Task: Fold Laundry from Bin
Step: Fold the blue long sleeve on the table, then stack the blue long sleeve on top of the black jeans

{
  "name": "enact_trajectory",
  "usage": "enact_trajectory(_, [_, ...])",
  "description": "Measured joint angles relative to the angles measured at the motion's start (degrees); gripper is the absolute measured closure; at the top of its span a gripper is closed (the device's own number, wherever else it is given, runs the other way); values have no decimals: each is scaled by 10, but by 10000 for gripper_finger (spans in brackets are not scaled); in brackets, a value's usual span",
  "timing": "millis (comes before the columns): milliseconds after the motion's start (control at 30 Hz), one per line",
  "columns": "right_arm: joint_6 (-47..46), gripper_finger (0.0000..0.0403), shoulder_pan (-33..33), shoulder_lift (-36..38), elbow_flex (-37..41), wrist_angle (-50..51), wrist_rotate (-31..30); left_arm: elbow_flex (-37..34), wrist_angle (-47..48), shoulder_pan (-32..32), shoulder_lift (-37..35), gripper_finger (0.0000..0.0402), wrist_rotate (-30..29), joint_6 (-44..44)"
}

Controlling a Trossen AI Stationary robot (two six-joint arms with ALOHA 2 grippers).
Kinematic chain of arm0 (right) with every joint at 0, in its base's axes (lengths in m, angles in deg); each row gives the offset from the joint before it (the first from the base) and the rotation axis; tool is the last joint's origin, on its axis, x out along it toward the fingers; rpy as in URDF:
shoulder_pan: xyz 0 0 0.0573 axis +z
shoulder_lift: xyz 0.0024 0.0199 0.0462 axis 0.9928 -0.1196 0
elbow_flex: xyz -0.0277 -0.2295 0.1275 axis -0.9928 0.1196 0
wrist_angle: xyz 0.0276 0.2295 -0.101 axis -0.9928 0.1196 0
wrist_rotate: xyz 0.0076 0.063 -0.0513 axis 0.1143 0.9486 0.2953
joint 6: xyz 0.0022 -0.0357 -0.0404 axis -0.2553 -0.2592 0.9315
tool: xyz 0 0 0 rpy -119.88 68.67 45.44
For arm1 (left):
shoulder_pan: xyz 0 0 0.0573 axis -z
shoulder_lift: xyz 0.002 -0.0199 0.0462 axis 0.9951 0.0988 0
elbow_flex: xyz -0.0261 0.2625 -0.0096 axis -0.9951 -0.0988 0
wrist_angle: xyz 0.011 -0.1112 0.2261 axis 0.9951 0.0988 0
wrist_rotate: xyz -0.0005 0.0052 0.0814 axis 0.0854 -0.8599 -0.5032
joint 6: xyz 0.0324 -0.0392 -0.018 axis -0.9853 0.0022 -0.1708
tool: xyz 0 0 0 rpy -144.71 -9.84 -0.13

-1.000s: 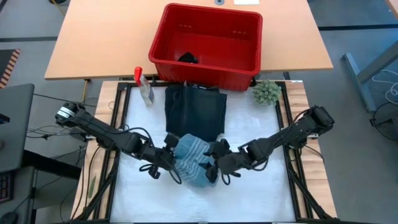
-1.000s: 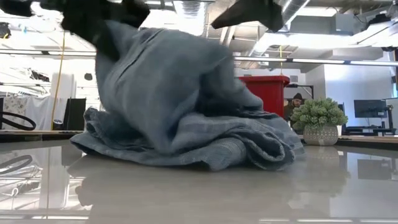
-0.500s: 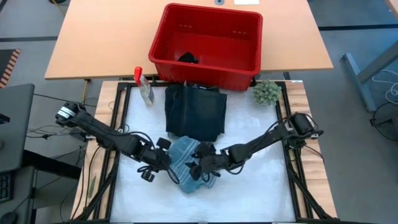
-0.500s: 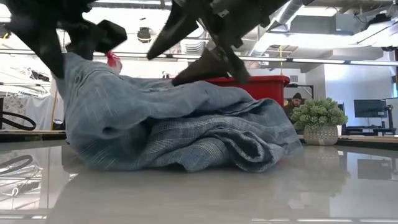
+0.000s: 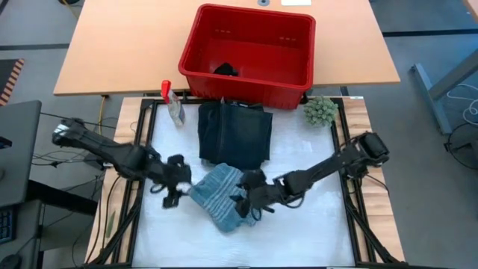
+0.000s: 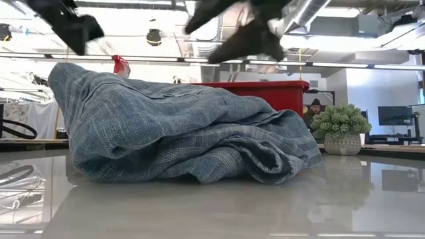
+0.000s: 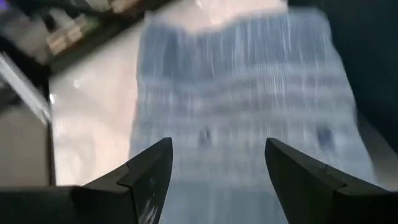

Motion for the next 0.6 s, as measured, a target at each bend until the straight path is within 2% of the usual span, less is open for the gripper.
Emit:
enact_trajectory(100, [-18, 121, 16, 14, 1, 58, -2, -107, -178, -70, -72, 185, 73, 113])
enact_trajectory(167, [-30, 121, 19, 17, 1, 90, -2, -184, -290, -108, -93, 184, 132, 207])
enact_trajectory(233, [-43, 121, 19, 17, 1, 111, 7, -252, -374, -127, -98, 184, 163, 276])
enact_trajectory(300, [-65, 121, 21, 18, 1, 137, 8, -299, -450, -135, -91, 184, 159, 313])
enact_trajectory(367, [-90, 121, 29, 21, 1, 150, 8, -321, -511, -136, -83, 184, 130, 318])
enact_trajectory(467, [-128, 121, 48, 31, 1, 191, 9, -324, -518, -135, -59, 179, 78, 289])
enact_trajectory(600, [-170, 121, 74, 52, 1, 274, 10, -324, -567, -135, -9, 164, 65, 276])
